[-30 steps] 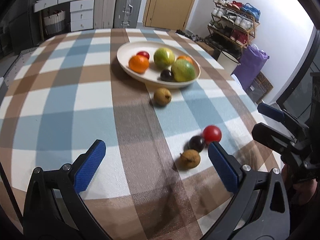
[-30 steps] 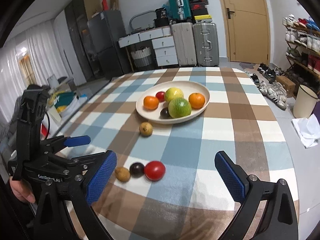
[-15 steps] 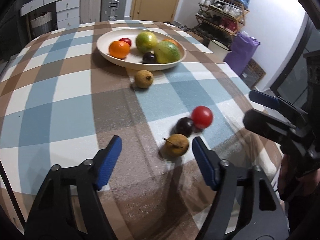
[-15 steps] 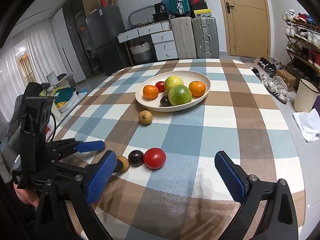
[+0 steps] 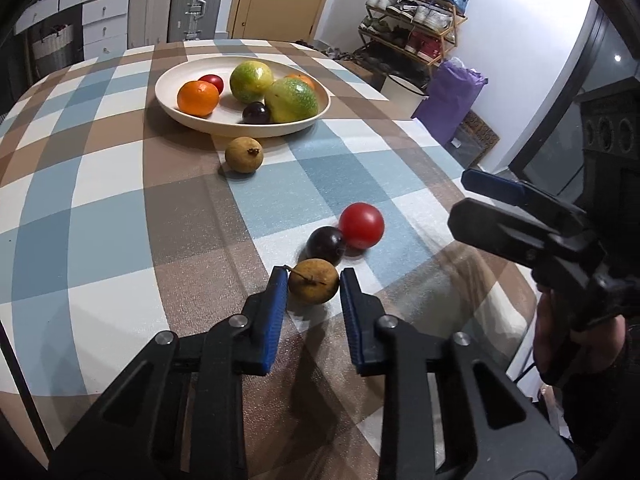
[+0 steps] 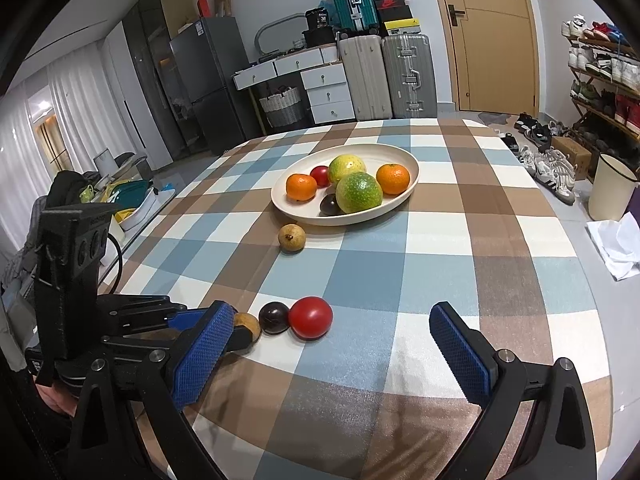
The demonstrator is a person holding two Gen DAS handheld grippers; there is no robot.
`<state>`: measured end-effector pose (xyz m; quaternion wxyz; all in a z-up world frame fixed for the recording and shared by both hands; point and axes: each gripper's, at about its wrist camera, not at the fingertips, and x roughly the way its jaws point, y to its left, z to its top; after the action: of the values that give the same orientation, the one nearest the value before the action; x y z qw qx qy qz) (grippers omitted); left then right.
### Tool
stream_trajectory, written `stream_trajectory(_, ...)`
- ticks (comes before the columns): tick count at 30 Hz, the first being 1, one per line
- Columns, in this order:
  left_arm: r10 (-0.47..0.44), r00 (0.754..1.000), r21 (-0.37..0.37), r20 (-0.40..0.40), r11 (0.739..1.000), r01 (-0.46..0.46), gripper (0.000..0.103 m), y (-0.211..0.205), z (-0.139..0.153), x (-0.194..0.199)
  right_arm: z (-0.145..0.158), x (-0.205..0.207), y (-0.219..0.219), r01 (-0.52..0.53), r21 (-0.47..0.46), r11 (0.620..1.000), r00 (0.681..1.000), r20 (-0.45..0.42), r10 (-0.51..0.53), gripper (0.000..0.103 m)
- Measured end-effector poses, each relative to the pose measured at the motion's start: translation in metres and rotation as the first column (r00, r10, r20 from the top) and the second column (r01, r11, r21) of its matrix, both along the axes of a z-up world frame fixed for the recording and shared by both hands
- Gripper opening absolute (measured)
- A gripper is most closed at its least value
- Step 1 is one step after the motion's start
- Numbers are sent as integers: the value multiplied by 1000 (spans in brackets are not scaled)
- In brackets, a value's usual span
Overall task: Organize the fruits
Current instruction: 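Lift the brown fruit with the left tool while the right tool approaches the tomato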
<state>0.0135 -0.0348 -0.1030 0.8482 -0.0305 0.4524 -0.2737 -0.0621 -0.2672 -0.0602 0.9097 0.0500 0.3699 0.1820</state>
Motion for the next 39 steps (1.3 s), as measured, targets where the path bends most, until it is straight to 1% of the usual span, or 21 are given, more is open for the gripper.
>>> stream_trajectory(4, 3, 1000, -13, 0, 1000, -3, 24, 4, 1, -1, -1, 1, -1, 4, 3, 1000, 1000, -4, -4, 100)
stream_trajectory(9, 17, 999, -11, 37, 1000, -16, 24, 12, 12, -5, -1, 1, -1, 3, 4, 1000, 1000, -5, -3, 100)
stream_trajectory(12, 34, 998, -22, 54, 999, -33, 24, 20, 19, -6, -2, 2, -1, 3, 1, 1000, 1000, -7, -3, 100)
stream_trajectory(16, 61, 997, -54, 55, 997, -58, 24, 35, 27, -9, -6, 5, 4, 6, -49, 999, 1000, -21, -7, 100)
stream_trajectory(23, 104, 993, -75, 62, 992, -99, 24, 59, 37, -16, -19, 13, 4, 9, -54, 998, 997, -73, -13, 100)
stream_trajectory(26, 114, 991, -77, 64, 991, -109, 24, 65, 38, -21, -21, 15, 5, 8, -48, 999, 997, -81, -12, 100)
stream_trajectory(32, 123, 991, -82, 58, 990, -118, 24, 71, 36, -25, -24, 18, 11, -2, -69, 998, 997, -82, -4, 100)
stream_trajectory(33, 125, 990, -85, 57, 989, -120, 24, 72, 36, -25, -25, 18, 13, -6, -77, 997, 997, -80, 0, 99)
stream_trajectory(34, 127, 990, -88, 57, 989, -122, 24, 74, 36, -26, -25, 18, 15, -17, -90, 996, 997, -77, 10, 95)
stream_trajectory(35, 130, 990, -91, 57, 988, -125, 24, 76, 36, -26, -26, 19, 17, -25, -99, 995, 997, -77, 17, 89)
stream_trajectory(37, 137, 989, -94, 55, 987, -132, 24, 78, 35, -26, -29, 20, 20, -47, -117, 992, 996, -87, 37, 82)
stream_trajectory(39, 146, 988, -94, 52, 986, -141, 24, 82, 34, -26, -33, 22, 25, -72, -146, 987, 994, -97, 58, 81)
